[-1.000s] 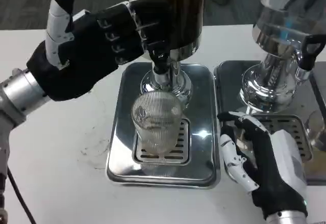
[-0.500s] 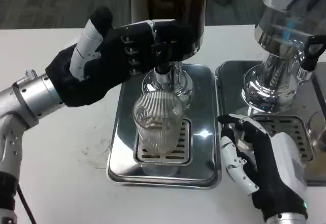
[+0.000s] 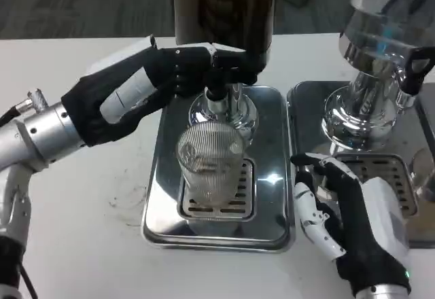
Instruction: Grasp the cup under the faucet to collect the drink, then remove the cup.
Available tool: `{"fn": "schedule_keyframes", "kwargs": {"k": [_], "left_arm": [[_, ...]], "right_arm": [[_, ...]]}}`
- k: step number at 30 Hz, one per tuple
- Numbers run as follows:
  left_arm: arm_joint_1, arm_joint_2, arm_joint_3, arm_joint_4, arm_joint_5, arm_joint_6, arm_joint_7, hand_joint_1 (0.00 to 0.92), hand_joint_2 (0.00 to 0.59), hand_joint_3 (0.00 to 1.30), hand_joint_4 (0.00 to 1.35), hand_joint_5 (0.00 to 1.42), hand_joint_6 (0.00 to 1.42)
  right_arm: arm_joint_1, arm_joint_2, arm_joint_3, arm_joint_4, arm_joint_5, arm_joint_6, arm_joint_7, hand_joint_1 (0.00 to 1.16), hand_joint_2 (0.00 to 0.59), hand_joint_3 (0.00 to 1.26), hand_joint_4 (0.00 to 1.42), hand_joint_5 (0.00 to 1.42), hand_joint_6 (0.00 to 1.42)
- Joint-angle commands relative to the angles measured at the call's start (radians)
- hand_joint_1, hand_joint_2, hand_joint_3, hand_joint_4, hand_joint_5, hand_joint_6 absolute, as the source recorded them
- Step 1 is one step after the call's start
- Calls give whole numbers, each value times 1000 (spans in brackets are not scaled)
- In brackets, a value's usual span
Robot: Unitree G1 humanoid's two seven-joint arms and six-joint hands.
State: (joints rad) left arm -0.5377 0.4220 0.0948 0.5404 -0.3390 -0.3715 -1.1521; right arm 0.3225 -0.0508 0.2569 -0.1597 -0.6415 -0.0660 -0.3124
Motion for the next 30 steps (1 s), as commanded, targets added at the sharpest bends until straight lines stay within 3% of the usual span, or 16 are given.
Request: {"fn": "schedule_keyframes", "kwargs": {"k": [1,10,15,19,30], "left_arm": [[36,16,-30,34,53,-88,-3,0,63,324,184,190,94],[54,25,-55,61,85,-226,39,0,66,326,184,190,100],[63,32,-70,62,94,-266,61,0,66,325,191,190,101],[69,37,-78,62,98,-278,73,0,65,320,193,190,102],[79,53,-91,59,98,-297,101,0,64,314,186,190,104]], "right_arm": [[1,-6,-3,-16,-1,6,-5,181,487,397,257,262,314],[-3,-13,-6,-23,3,8,6,175,487,392,257,262,304],[-13,-16,-10,-31,23,7,31,336,358,286,218,251,267],[-38,-27,-21,-30,70,8,87,423,291,177,149,193,239],[-143,-75,-33,17,184,25,244,522,211,2,0,14,112]]}}
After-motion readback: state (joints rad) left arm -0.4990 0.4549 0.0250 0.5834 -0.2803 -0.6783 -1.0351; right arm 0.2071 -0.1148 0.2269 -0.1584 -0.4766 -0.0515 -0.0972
